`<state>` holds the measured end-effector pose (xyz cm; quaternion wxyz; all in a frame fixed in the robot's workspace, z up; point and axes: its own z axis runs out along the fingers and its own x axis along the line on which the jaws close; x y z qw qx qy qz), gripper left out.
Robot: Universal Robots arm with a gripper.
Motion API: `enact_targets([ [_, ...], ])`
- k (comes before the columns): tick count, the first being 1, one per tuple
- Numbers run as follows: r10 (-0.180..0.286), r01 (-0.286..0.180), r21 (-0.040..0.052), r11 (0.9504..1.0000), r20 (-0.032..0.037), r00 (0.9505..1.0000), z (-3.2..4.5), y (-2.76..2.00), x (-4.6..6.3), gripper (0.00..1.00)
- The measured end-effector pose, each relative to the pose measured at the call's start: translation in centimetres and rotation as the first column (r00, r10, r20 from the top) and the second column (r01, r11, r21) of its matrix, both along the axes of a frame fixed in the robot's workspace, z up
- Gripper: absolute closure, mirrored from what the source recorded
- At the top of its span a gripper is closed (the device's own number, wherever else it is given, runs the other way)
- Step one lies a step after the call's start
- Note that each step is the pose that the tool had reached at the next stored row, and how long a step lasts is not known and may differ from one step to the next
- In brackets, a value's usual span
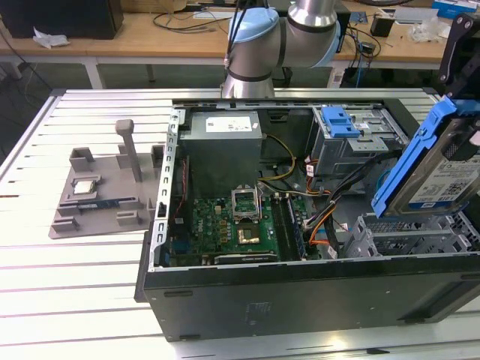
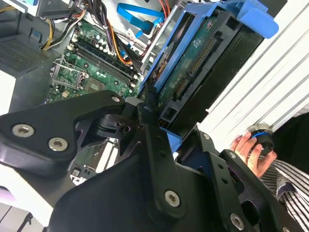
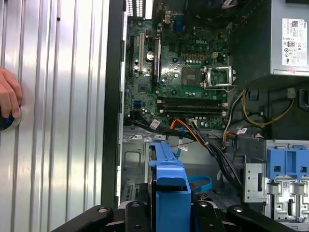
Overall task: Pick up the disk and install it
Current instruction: 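Insert the disk into the insertion slot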
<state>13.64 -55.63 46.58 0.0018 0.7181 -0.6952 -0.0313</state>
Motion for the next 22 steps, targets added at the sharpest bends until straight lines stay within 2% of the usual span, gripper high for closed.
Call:
enact_targets([
  [6, -0.001, 0.001, -0.0004, 1.0, -0.0061, 1.0, -1.17, 0.25, 0.6, 0.63],
  [11, -0.016, 0.016, -0.0005, 0.9999, -0.0063, 0.9998, -2.2, 0.25, 0.7, 0.63],
  [14, -0.016, 0.016, -0.0006, 0.9999, -0.0064, 0.9998, -2.5, 0.25, 0.5, 0.63],
  [19, -0.017, 0.017, -0.0005, 0.9999, -0.0065, 0.9998, -3.93, 0.25, 0.5, 0.63],
  [22, -0.017, 0.017, -0.0007, 0.9999, -0.0066, 0.9998, -4.44, 0.25, 0.5, 0.63],
])
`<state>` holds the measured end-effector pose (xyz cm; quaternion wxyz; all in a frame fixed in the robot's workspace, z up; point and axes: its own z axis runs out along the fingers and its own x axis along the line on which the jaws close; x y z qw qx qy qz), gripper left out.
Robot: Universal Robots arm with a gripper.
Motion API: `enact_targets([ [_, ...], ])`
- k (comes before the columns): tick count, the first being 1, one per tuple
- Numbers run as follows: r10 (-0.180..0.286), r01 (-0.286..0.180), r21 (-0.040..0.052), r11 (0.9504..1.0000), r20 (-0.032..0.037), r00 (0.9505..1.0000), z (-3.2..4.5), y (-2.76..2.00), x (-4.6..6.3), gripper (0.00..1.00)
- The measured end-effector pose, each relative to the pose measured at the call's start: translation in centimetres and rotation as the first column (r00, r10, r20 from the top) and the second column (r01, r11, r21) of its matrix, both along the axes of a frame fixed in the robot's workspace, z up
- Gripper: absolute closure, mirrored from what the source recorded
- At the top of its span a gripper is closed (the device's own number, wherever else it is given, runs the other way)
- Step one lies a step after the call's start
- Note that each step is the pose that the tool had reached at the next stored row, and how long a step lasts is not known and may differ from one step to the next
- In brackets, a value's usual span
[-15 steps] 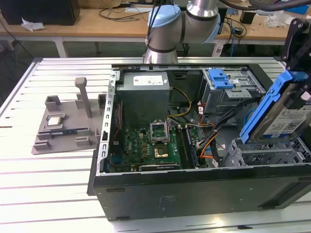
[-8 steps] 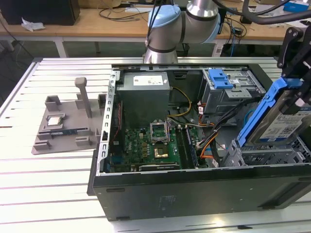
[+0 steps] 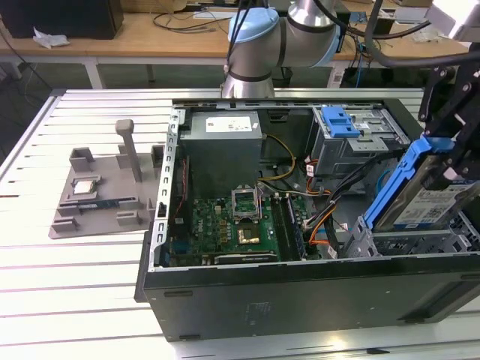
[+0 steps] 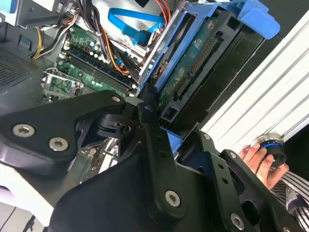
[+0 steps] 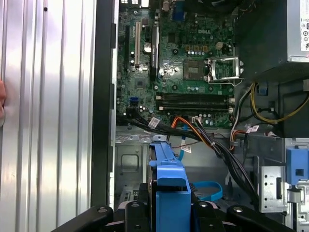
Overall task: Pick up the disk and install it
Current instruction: 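Insert the disk into the insertion slot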
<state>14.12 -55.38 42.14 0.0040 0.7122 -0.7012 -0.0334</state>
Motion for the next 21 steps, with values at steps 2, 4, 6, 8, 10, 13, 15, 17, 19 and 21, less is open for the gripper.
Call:
enact_targets([
  [2, 0.0, 0.0, 0.0001, 1.0, 0.0, 1.0, -0.41, 0.0, 0.0, 0.63],
  [4, 0.0, 0.0, 0.0001, 1.0, 0.0, 1.0, -0.69, 0.0, 0.0, 0.63],
  [6, 0.0, 0.0, 0.0002, 1.0, 0.0, 1.0, -1.09, 0.0, 0.0, 0.63],
  [8, 0.0, 0.0, 0.0, 1.0, 0.0, 1.0, -1.52, 0.0, 0.0, 0.63],
  [10, 0.0, 0.0, 0.0, 1.0, 0.0, 1.0, -1.98, 0.0, 0.0, 0.63],
  [13, 0.0, 0.0, 0.0, 1.0, 0.0, 1.0, -2.27, 0.0, 0.0, 0.63],
  [15, 0.0, 0.0, 0.0, 1.0, 0.0, 1.0, -2.43, 0.0, 0.0, 0.63],
  [17, 0.0, 0.0, -0.0001, 1.0, 0.0, 1.0, -2.43, 0.0, 0.0, 0.63],
  [19, 0.0, 0.0, 0.0002, 1.0, 0.0001, 1.0, -2.45, 0.0, 0.0, 0.62],
  [21, 0.0, 0.0, 0.0, 1.0, 0.0, 1.0, -2.45, 0.0, 0.0, 0.62],
])
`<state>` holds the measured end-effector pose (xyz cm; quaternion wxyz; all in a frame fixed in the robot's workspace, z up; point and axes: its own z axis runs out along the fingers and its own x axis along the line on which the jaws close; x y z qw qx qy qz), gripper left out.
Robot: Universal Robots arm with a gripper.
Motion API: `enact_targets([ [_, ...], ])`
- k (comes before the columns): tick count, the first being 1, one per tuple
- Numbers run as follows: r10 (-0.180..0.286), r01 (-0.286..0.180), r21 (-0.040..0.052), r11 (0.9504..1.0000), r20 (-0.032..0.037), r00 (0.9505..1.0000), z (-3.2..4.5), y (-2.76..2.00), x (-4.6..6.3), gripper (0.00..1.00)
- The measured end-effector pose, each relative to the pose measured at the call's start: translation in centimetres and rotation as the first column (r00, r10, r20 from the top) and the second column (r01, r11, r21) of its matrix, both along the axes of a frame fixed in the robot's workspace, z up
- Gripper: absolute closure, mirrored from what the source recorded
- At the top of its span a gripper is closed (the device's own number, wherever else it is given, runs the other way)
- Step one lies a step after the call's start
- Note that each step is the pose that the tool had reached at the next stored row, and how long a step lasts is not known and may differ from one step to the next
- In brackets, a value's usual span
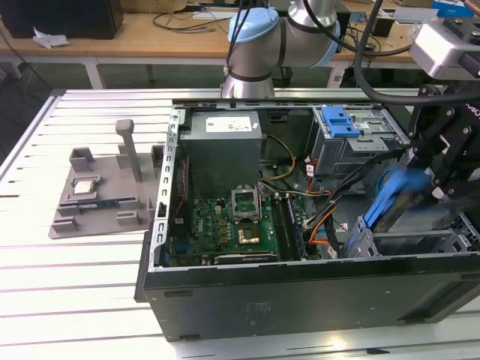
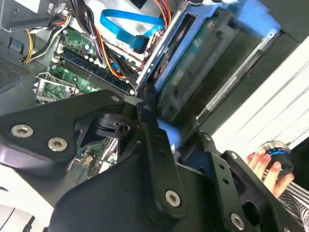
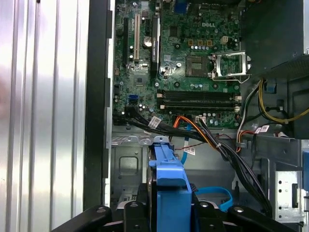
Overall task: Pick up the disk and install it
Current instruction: 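Insert the disk into the insertion slot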
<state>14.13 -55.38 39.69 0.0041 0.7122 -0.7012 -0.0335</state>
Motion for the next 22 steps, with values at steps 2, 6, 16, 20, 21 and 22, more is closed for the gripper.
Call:
enact_targets([
  [2, 0.0, 0.0, 0.0001, 1.0, 0.0, 1.0, -0.01, 0.0, 0.0, 0.55],
  [6, 0.0, 0.0, 0.0, 1.0, 0.0, 1.0, -0.02, 0.0, 0.0, 0.55],
  [16, 0.0, 0.0, 0.0, 1.0, 0.0, 1.0, -0.05, 0.0, 0.0, 0.89],
  [20, 0.0, 0.0, 0.0001, 1.0, -0.0001, 1.0, -0.07, 0.0, 0.02, 0.89],
  [21, 0.0, 0.0, 0.0004, 1.0, 0.0, 1.0, -0.09, 0.09, 0.16, 0.89],
  [22, 0.0, 0.0, -0.0005, 1.0, 0.0, 1.0, -0.08, 0.17, 0.32, 0.89],
])
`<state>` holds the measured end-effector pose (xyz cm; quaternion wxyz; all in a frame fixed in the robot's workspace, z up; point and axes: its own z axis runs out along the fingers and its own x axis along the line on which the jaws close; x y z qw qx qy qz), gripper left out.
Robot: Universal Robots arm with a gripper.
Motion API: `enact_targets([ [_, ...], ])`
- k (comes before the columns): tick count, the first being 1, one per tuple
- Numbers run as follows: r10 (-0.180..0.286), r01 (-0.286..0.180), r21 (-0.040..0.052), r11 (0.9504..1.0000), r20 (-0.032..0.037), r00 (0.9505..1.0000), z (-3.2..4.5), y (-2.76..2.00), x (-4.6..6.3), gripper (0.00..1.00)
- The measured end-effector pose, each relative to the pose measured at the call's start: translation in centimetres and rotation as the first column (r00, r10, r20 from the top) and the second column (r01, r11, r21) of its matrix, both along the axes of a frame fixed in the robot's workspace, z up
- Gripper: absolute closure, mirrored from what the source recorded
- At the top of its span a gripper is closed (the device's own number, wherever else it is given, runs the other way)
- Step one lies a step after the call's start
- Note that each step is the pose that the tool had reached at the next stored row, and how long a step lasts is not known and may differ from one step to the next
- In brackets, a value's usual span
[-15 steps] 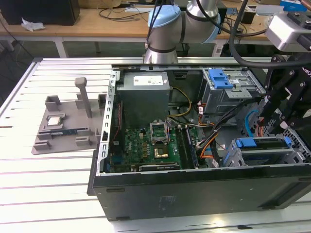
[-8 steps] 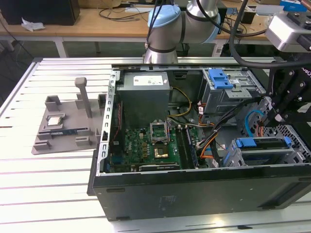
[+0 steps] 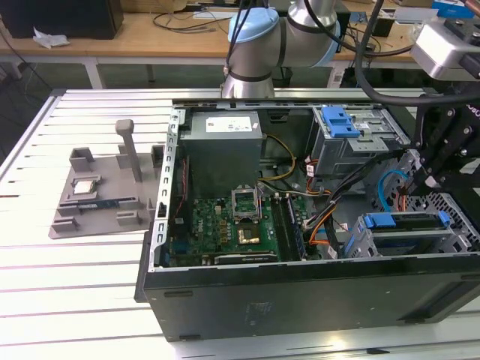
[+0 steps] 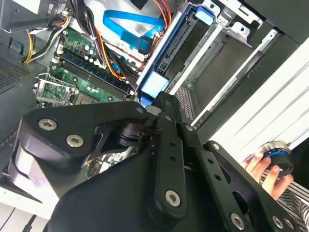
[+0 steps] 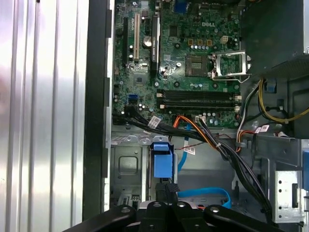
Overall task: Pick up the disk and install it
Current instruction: 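Insert the disk into the insertion slot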
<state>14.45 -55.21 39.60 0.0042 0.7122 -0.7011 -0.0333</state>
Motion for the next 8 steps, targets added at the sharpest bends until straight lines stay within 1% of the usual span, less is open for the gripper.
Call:
enact_targets([
  [1, 0.0, 0.0, -0.0025, 1.0, 0.0, 1.0, 0.02, 0.18, 0.3, 0.89],
  [3, 0.0, 0.0, -0.0064, 1.0, 0.0, 1.0, 0.01, 0.38, 1.0, 0.89],
  [8, 0.0, 0.0, -0.0114, 0.9999, -0.001, 1.0, -0.14, 0.77, 3.6, 0.89],
])
